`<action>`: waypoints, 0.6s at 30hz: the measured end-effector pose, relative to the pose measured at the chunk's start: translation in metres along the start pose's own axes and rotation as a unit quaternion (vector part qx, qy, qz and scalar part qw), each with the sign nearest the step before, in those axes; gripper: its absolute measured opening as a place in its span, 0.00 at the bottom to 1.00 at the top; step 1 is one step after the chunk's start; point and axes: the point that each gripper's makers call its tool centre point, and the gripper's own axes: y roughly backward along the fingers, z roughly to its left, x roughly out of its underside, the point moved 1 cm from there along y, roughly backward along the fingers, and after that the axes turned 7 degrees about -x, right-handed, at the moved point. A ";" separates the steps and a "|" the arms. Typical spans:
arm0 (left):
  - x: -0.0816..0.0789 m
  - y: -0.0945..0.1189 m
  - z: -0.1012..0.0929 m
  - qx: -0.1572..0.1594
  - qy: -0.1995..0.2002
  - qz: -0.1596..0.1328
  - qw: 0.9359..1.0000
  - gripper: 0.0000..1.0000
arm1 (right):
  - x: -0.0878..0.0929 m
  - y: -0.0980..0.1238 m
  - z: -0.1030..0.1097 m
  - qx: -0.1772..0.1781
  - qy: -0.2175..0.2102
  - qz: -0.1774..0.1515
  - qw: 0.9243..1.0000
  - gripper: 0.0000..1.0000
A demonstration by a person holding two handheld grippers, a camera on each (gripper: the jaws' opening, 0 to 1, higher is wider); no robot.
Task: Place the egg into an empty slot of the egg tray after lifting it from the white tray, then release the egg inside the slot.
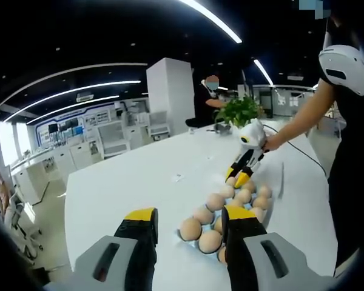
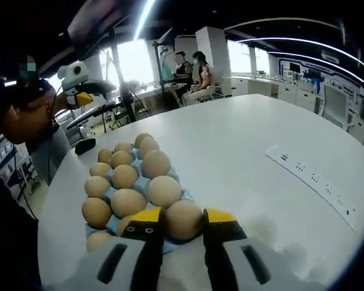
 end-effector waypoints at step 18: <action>-0.006 0.000 0.001 -0.001 -0.006 -0.006 1.000 0.42 | -0.013 0.008 -0.005 0.010 0.048 -0.013 0.999 0.54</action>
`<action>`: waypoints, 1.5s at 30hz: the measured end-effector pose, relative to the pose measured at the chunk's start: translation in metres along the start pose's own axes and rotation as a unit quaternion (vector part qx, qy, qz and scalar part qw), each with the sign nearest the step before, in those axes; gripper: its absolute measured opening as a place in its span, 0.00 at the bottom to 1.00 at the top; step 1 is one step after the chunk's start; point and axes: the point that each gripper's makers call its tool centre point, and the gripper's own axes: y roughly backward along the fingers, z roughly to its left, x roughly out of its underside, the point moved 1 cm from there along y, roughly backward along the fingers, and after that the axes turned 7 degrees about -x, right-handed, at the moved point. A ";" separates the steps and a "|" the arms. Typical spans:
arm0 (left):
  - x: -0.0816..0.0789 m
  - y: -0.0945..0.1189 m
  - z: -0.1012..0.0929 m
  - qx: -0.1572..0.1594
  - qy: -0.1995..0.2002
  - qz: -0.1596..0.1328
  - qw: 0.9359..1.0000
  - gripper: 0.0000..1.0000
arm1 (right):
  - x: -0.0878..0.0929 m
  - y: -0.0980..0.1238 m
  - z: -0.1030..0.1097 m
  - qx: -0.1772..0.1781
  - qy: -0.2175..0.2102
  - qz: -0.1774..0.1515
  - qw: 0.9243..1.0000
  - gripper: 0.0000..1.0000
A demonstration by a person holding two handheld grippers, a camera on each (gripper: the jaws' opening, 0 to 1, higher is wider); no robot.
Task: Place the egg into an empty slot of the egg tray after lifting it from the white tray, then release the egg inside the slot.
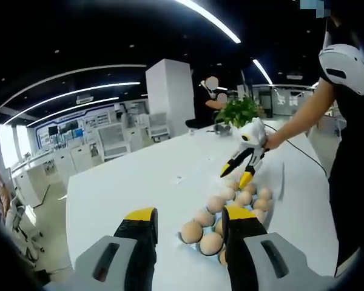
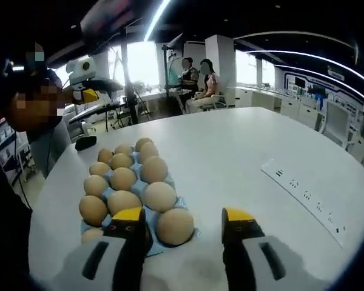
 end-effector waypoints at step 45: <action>-0.004 0.004 -0.001 -0.003 -0.007 -0.003 1.000 0.43 | -0.016 0.067 0.005 0.024 0.024 -0.041 0.999 0.62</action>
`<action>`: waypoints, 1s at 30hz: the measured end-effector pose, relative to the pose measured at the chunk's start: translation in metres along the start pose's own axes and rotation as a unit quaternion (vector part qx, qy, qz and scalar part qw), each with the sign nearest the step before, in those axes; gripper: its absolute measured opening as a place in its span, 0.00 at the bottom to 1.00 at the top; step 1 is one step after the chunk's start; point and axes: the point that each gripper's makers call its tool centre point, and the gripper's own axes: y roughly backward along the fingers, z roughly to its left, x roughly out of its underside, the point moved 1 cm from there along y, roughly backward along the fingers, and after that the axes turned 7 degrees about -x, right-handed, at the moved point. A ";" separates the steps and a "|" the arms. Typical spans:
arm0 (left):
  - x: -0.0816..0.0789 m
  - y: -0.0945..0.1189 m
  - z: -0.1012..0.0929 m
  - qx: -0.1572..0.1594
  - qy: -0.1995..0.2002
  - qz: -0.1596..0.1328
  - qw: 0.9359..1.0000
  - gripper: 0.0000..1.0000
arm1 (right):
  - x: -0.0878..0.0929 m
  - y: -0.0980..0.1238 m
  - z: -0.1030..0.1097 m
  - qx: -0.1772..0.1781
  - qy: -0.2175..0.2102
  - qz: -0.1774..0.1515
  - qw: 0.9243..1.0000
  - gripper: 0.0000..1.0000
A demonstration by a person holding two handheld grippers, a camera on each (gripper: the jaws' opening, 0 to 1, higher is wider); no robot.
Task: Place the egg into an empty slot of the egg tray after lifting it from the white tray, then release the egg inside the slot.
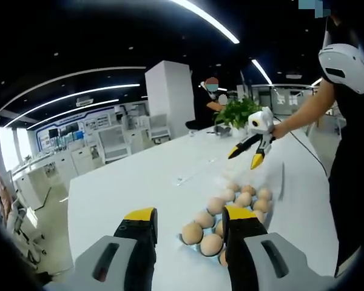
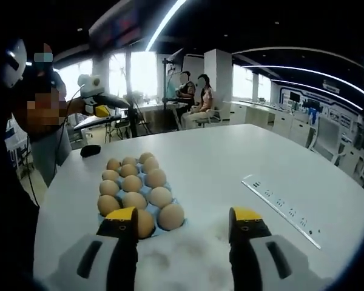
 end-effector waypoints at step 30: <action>-0.004 0.002 0.002 -0.005 -0.002 -0.006 1.000 0.43 | -0.010 0.066 0.008 0.091 -0.015 -0.055 0.994 0.59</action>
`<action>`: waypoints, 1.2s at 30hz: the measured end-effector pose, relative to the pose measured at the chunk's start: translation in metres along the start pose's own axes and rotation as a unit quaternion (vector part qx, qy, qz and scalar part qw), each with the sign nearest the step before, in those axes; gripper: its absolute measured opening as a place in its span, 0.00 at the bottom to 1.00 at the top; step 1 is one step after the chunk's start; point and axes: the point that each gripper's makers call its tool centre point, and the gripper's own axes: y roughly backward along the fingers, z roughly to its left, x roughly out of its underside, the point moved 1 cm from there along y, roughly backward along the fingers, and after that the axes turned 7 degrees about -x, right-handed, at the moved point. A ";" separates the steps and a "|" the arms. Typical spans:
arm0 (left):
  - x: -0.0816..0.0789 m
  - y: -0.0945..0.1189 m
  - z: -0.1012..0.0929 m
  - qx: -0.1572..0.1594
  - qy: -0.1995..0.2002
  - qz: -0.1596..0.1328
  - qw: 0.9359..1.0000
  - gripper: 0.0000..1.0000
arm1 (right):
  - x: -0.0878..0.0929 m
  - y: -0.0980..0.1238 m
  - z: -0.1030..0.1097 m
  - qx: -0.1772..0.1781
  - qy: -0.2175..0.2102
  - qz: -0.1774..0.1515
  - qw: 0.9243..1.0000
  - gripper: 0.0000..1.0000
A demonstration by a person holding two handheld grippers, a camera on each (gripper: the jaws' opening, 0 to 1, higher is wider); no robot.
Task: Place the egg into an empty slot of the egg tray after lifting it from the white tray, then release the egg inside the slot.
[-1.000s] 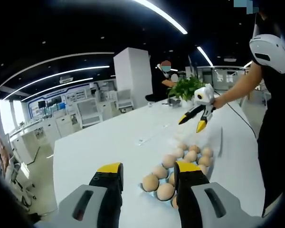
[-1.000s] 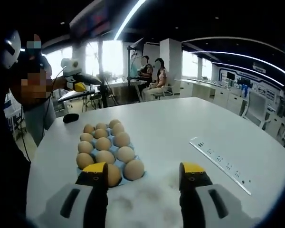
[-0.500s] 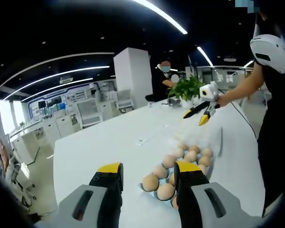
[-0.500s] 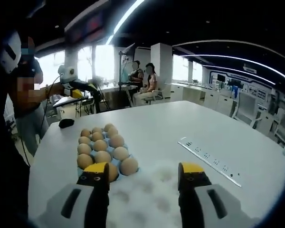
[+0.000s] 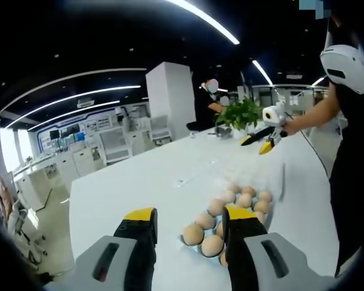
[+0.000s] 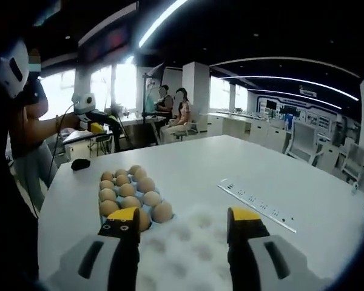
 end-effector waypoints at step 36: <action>-0.009 0.010 -0.015 0.004 -0.004 -0.020 1.000 0.43 | 0.013 0.108 0.015 0.189 -0.050 -0.082 0.977 0.56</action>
